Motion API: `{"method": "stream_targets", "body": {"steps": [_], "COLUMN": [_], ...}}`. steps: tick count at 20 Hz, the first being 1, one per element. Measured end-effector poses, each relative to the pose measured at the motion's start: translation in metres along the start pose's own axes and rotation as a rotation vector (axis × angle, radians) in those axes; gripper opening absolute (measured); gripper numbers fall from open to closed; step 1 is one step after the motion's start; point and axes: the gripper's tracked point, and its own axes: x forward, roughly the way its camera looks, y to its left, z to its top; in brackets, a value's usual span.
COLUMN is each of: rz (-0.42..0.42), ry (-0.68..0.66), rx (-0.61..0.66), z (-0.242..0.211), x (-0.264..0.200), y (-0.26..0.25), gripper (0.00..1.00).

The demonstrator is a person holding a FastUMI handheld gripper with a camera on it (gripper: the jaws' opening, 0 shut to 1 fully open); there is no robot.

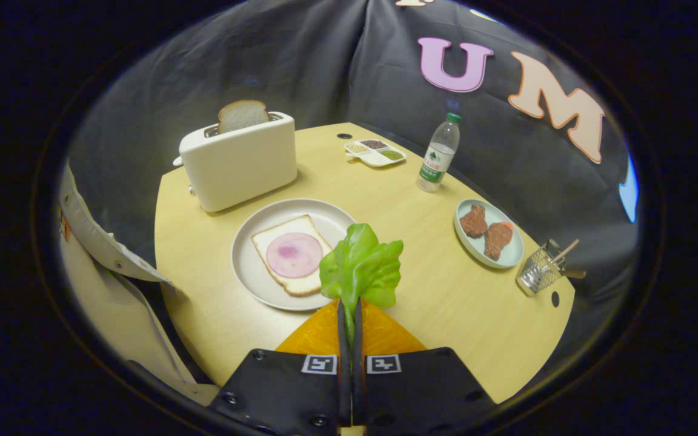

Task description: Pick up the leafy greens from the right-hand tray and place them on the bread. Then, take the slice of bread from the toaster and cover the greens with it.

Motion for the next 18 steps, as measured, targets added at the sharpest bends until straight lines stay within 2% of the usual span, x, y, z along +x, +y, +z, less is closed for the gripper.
{"method": "stream_targets", "body": {"steps": [9,18], "rz": [0.090,0.166], "ry": [0.000,0.028], "rx": [-0.071,-0.102], "z": [0.039,0.050], "x": [0.035,0.068], "y": [0.050,0.091], "gripper": [0.04,0.04]}}
